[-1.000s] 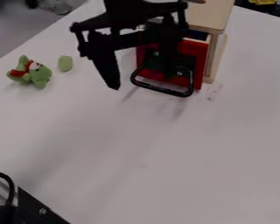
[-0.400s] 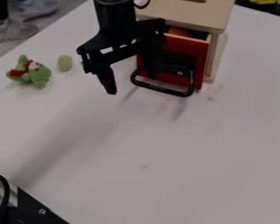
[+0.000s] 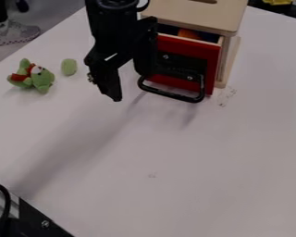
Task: Open the drawer
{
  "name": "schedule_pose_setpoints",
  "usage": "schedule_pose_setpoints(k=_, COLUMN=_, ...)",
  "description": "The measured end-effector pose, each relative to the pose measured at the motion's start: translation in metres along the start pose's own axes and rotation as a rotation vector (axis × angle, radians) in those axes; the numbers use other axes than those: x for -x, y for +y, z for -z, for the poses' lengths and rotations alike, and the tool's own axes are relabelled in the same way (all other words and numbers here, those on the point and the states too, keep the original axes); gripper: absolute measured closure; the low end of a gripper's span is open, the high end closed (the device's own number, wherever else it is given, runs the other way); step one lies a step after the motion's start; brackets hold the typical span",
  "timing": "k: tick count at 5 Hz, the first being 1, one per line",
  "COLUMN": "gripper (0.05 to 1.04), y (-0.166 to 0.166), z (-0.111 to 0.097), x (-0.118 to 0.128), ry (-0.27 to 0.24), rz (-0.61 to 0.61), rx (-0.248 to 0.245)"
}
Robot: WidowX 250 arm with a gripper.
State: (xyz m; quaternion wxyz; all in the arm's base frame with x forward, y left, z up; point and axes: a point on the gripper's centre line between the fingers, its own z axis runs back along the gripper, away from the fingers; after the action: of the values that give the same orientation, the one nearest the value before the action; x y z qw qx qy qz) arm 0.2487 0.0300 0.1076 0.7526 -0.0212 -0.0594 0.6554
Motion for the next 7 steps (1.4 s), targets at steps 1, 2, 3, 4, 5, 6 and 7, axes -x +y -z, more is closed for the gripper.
schedule_pose_setpoints(k=1, gripper=0.097, y=-0.015, z=0.009, x=0.002, ry=-0.011, rz=-0.083, rx=0.007)
schedule_pose_setpoints(k=2, gripper=0.097, y=-0.029, z=0.029, x=0.004, ry=-0.001, rz=-0.107, rx=0.011)
schedule_pose_setpoints(k=3, gripper=0.097, y=-0.044, z=0.046, x=0.008, ry=0.028, rz=-0.149, rx=0.039)
schedule_pose_setpoints(k=4, gripper=0.097, y=-0.054, z=0.061, x=0.008, ry=0.036, rz=-0.161, rx=0.077)
schedule_pose_setpoints(k=5, gripper=0.097, y=-0.063, z=0.067, x=0.009, ry=0.049, rz=-0.18, rx=0.126)
schedule_pose_setpoints(k=6, gripper=0.131, y=-0.072, z=0.08, x=0.011, ry=0.067, rz=-0.185, rx=0.163)
schedule_pose_setpoints(k=7, gripper=0.404, y=-0.07, z=0.085, x=0.01, ry=0.059, rz=-0.178, rx=0.151)
